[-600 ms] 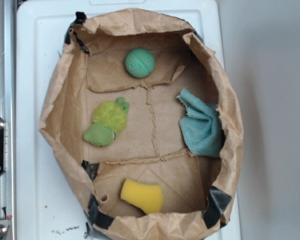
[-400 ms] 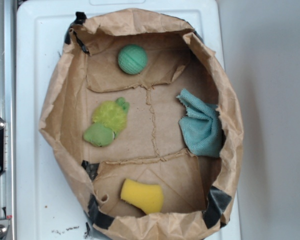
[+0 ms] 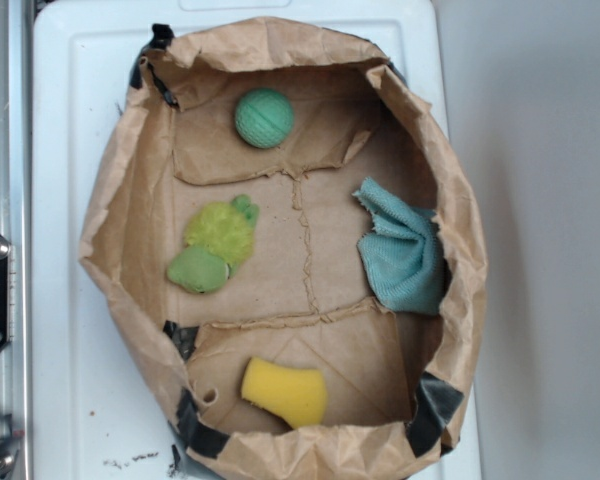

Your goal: Grab the green ball.

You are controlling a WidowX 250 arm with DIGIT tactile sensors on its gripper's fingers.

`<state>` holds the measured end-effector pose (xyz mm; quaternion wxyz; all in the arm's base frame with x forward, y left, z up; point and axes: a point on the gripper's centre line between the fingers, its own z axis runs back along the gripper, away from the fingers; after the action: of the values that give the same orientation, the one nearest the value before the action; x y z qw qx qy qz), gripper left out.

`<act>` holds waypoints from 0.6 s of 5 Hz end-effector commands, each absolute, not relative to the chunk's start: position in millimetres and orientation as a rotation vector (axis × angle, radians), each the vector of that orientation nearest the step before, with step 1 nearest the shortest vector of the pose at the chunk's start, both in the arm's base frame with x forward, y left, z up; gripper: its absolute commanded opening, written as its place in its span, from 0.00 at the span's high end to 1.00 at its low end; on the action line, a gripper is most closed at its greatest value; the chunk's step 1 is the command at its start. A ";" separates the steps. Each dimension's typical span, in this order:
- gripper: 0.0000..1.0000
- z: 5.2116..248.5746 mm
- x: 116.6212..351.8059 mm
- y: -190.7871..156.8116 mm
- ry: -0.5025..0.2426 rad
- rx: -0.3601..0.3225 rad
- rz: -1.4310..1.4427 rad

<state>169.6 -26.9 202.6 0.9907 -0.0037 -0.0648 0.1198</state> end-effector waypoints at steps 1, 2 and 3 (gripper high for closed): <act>0.00 170.0 264.5 -8.5 -0.209 -0.002 0.541; 0.00 153.6 284.8 12.3 -0.295 -0.023 0.773; 0.00 147.4 294.4 40.9 -0.377 -0.045 1.020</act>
<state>295.8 25.1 134.4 0.8581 -0.0152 -0.1648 0.4860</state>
